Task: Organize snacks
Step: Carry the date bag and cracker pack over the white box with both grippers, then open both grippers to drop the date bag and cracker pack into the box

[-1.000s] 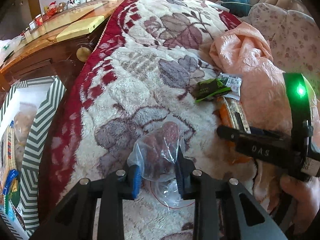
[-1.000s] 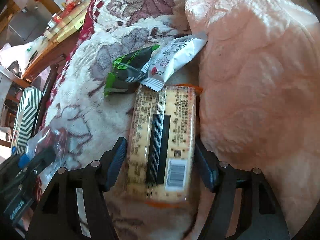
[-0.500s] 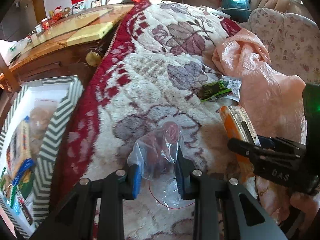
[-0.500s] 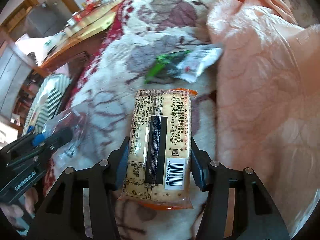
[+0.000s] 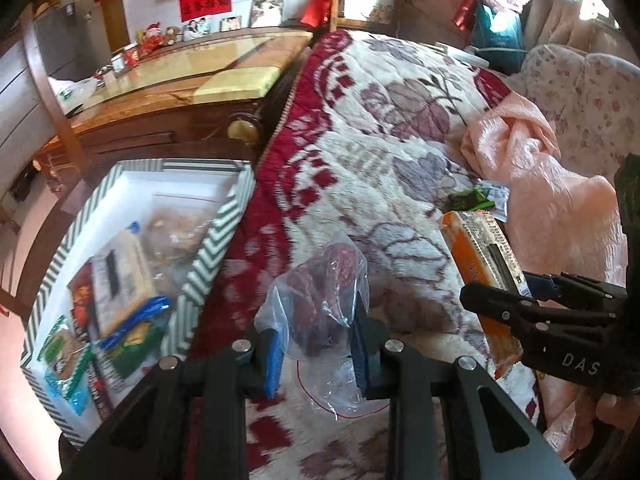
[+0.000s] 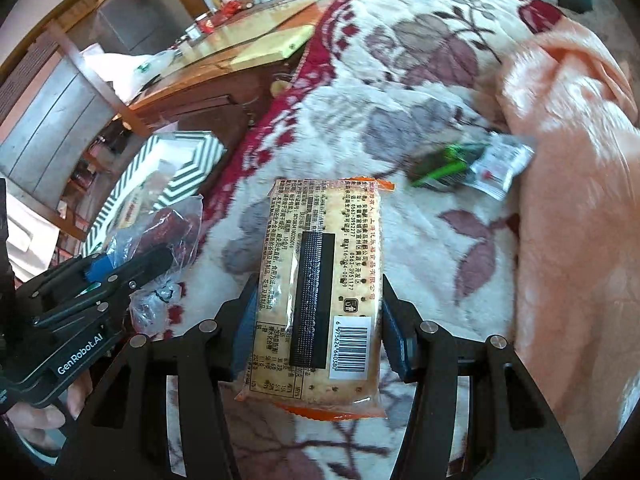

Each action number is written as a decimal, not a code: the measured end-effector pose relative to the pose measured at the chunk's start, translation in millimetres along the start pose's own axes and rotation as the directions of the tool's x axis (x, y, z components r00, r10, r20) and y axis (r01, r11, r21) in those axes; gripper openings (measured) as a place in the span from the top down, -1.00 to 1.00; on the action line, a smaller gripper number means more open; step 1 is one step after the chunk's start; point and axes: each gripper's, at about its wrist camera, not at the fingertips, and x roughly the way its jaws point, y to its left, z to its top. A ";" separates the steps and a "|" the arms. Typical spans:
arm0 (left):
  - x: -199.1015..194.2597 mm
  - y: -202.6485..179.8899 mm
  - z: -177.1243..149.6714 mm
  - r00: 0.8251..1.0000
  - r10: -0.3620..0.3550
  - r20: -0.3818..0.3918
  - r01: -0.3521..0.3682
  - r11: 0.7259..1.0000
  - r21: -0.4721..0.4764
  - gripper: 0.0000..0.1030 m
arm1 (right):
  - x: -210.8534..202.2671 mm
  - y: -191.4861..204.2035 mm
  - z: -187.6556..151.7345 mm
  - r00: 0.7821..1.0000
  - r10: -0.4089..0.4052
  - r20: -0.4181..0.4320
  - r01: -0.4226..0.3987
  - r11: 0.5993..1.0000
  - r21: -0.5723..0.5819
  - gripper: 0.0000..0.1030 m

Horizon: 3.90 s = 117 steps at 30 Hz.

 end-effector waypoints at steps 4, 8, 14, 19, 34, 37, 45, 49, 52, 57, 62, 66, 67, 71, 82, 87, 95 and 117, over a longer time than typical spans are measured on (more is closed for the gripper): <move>-7.2 16.8 -2.6 1.000 0.015 0.012 -0.014 1.000 -0.026 0.41 | 2.7 20.1 2.3 1.000 0.008 -0.010 -0.008 0.999 -0.037 -0.04; -14.6 34.7 -5.8 0.999 0.033 0.024 -0.031 0.998 -0.051 0.41 | 6.3 40.8 5.9 1.000 0.020 -0.021 -0.021 0.997 -0.077 -0.04; -24.5 64.1 -8.2 0.997 0.065 0.039 -0.061 0.993 -0.099 0.41 | 13.6 74.1 12.9 0.999 0.034 -0.040 -0.040 0.990 -0.138 -0.04; -30.3 89.5 -10.7 0.995 0.093 0.045 -0.087 0.987 -0.138 0.41 | 19.8 101.6 18.3 0.998 0.045 -0.051 -0.053 0.981 -0.189 -0.04; -40.3 153.1 -20.4 0.988 0.150 0.044 -0.135 0.962 -0.239 0.41 | 36.8 168.8 32.3 0.995 0.059 -0.084 -0.082 0.949 -0.306 -0.04; -38.9 164.8 -22.4 0.987 0.157 0.037 -0.142 0.954 -0.263 0.41 | 41.9 181.3 34.1 0.994 0.061 -0.094 -0.088 0.941 -0.326 -0.04; -35.0 187.5 -29.3 0.986 0.165 0.018 -0.152 0.940 -0.306 0.41 | 51.8 201.0 38.3 0.991 0.062 -0.115 -0.100 0.928 -0.359 -0.04; -31.2 192.4 -31.3 0.986 0.164 0.007 -0.153 0.937 -0.314 0.41 | 57.4 204.1 38.5 0.990 0.058 -0.125 -0.100 0.927 -0.361 -0.04; -29.2 195.0 -32.9 0.987 0.163 0.001 -0.154 0.935 -0.319 0.41 | 61.0 206.3 38.1 0.989 0.056 -0.134 -0.102 0.925 -0.367 -0.04; -25.5 200.0 -34.4 0.986 0.165 -0.008 -0.158 0.931 -0.328 0.41 | 66.1 212.0 40.4 0.988 0.053 -0.142 -0.104 0.921 -0.376 -0.04; -20.0 206.1 -35.9 0.986 0.162 -0.022 -0.160 0.926 -0.341 0.41 | 73.1 218.5 44.3 0.988 0.046 -0.149 -0.101 0.915 -0.391 -0.04; -17.0 209.4 -36.6 0.986 0.162 -0.028 -0.161 0.924 -0.346 0.41 | 79.2 222.9 47.6 0.987 0.041 -0.157 -0.102 0.911 -0.399 -0.04; -15.8 209.9 -36.3 0.986 0.161 -0.030 -0.162 0.924 -0.347 0.41 | 80.5 224.3 48.3 0.986 0.041 -0.159 -0.102 0.910 -0.401 -0.04; -11.7 213.1 -36.5 0.987 0.158 -0.038 -0.161 0.923 -0.351 0.41 | 86.3 230.4 50.0 0.985 0.036 -0.168 -0.104 0.906 -0.411 -0.04; -7.9 221.0 -36.2 0.987 0.156 -0.042 -0.160 0.919 -0.359 0.41 | 100.3 240.9 55.7 0.982 0.037 -0.186 -0.114 0.899 -0.423 -0.04; -4.7 223.6 -34.7 0.987 0.157 -0.048 -0.163 0.917 -0.364 0.41 | 105.1 244.5 58.1 0.980 0.032 -0.194 -0.114 0.896 -0.429 -0.04; -2.6 226.0 -33.7 0.987 0.156 -0.050 -0.163 0.916 -0.367 0.41 | 117.3 248.5 64.4 0.978 0.021 -0.207 -0.110 0.896 -0.430 -0.04; 2.9 230.8 -36.9 0.980 0.182 -0.084 -0.201 0.895 -0.399 -0.29 | 147.9 265.0 78.5 0.973 0.051 -0.223 -0.137 0.911 -0.389 -0.11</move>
